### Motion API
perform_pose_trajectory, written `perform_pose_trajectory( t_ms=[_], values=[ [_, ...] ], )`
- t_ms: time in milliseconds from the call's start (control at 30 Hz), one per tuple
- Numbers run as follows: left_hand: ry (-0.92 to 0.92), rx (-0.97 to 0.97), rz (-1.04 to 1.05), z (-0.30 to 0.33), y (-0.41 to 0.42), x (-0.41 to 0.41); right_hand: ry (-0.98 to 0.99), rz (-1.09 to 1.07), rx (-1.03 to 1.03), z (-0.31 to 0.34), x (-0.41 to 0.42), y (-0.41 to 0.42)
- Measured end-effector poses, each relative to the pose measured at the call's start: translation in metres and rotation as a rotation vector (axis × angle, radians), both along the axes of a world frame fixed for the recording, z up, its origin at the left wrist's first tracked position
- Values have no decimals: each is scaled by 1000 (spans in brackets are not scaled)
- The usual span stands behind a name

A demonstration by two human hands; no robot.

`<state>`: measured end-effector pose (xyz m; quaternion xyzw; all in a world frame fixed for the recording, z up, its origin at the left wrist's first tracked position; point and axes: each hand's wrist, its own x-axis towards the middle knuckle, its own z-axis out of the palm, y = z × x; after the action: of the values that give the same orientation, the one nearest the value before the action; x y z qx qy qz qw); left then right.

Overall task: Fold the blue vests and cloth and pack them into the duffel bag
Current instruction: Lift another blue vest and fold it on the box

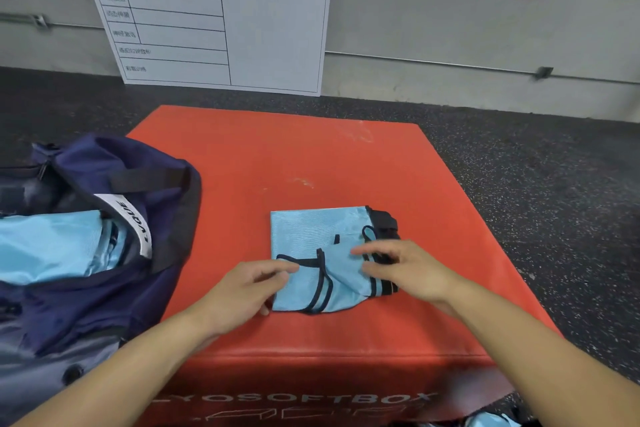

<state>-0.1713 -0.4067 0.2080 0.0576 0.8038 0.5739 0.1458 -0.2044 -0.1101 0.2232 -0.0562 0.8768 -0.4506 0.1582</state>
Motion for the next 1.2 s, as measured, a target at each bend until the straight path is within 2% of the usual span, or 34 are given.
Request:
perform_pose_trajectory(
  t_ms=[100, 200, 367, 600, 733, 900, 1033, 1133, 1200],
  values=[
    [21, -21, 13, -1, -1, -2, 26, 21, 102, 0, 2, -3],
    [50, -31, 36, 0, -2, -2, 126, -65, 44, -1, -1, -7],
    [59, -98, 10, -4, -9, 6, 12, -20, 90, -5, 5, -11],
    [24, -69, 9, -15, -23, 30, -63, 16, 84, -9, 28, -16],
    [10, -73, 32, -17, -23, 31, -10, 55, 142, -12, 32, -17],
    [54, -101, 56, -14, -19, 15, 169, 68, 202, -4, 21, -18],
    [92, -119, 73, -16, -16, -3, 187, 27, 230, 0, 8, -21],
    [164, -223, 80, -14, -11, -6, 253, 28, 322, -2, -4, -22],
    [262, -367, 76, -14, -9, -8, 306, 41, 412, -5, -13, -24]
  ],
)
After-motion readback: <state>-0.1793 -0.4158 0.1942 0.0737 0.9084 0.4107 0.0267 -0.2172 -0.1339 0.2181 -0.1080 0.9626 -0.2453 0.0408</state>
